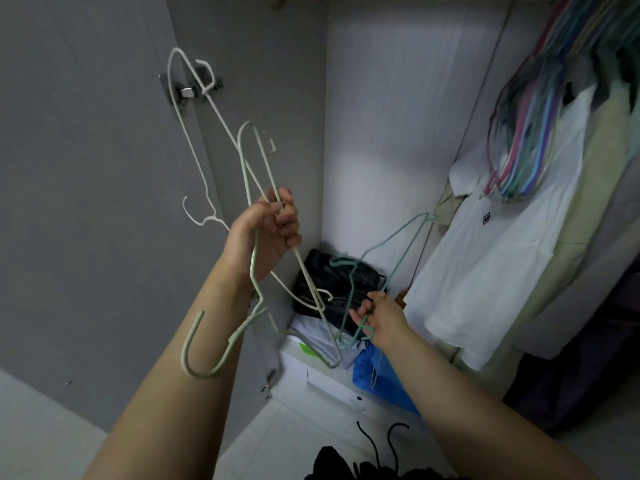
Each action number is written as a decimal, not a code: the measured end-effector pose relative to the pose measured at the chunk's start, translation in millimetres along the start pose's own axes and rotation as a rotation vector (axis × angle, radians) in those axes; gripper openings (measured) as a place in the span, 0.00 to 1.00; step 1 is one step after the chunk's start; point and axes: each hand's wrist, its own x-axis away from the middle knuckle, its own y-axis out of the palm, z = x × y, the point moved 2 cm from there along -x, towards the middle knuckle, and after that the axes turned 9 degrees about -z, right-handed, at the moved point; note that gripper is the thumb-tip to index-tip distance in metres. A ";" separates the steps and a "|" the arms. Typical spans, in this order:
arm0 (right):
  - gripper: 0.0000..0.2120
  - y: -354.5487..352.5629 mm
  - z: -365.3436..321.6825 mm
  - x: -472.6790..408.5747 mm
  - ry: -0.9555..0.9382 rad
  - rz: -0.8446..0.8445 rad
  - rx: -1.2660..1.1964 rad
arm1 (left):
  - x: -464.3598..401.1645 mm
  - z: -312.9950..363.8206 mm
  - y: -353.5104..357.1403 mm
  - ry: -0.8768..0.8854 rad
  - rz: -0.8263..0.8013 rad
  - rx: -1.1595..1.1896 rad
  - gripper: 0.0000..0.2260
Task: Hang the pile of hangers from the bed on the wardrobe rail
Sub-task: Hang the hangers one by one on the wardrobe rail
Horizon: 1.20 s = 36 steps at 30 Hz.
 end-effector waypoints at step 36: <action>0.01 -60.4 -71.8 -3.7 0.282 -0.043 1.826 | -0.6 -59.0 -38.8 -0.137 0.523 -0.083 0.08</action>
